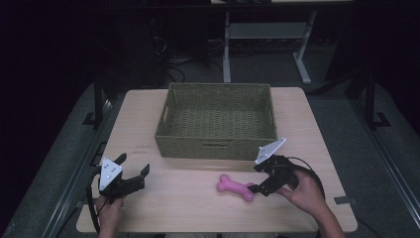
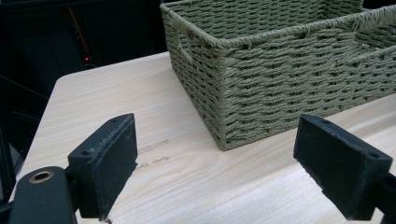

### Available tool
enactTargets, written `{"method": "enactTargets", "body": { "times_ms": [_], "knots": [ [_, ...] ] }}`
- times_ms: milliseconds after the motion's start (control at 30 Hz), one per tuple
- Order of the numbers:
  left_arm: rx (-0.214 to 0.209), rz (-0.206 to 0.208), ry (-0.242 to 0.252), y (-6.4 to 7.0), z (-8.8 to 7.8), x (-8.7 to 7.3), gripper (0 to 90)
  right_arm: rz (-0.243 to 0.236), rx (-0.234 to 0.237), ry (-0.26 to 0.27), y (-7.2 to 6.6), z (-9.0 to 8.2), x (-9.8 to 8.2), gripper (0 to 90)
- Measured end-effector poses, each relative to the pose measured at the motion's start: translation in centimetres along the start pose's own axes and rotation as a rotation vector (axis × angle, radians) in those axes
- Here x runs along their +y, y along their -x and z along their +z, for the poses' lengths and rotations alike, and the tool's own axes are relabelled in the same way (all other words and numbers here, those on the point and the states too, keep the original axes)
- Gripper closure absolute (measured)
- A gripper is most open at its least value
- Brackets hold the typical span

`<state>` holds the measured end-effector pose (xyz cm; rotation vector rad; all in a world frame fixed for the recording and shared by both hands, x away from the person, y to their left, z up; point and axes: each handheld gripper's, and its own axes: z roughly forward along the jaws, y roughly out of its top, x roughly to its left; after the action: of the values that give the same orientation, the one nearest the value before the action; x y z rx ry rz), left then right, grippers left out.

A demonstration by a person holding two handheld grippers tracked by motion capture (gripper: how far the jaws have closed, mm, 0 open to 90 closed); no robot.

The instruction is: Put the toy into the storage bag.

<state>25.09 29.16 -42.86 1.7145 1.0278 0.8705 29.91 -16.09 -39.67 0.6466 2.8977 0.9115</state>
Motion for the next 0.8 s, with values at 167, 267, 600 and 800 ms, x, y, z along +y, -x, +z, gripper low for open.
{"method": "enactTargets", "body": {
  "times_ms": [167, 267, 600, 800],
  "knots": [
    [0.000, -0.007, 0.003, 0.0, 0.0, 0.0, 13.0, -0.017, 0.013, -0.018, -0.2, 0.8, 0.8, 24.4],
    [-0.001, -0.007, 0.004, -0.1, 0.0, 0.0, 13.0, -0.026, 0.020, -0.022, -0.2, 1.1, 1.0, 24.4],
    [-0.002, -0.007, 0.003, -0.1, -0.1, 0.0, 13.0, -0.046, 0.045, -0.055, -0.4, 2.8, 2.1, 24.7],
    [-0.004, -0.005, 0.000, -0.1, -0.1, 0.0, 13.0, -0.066, 0.048, -0.082, -0.6, 3.9, 2.5, 25.4]
  ]
}}
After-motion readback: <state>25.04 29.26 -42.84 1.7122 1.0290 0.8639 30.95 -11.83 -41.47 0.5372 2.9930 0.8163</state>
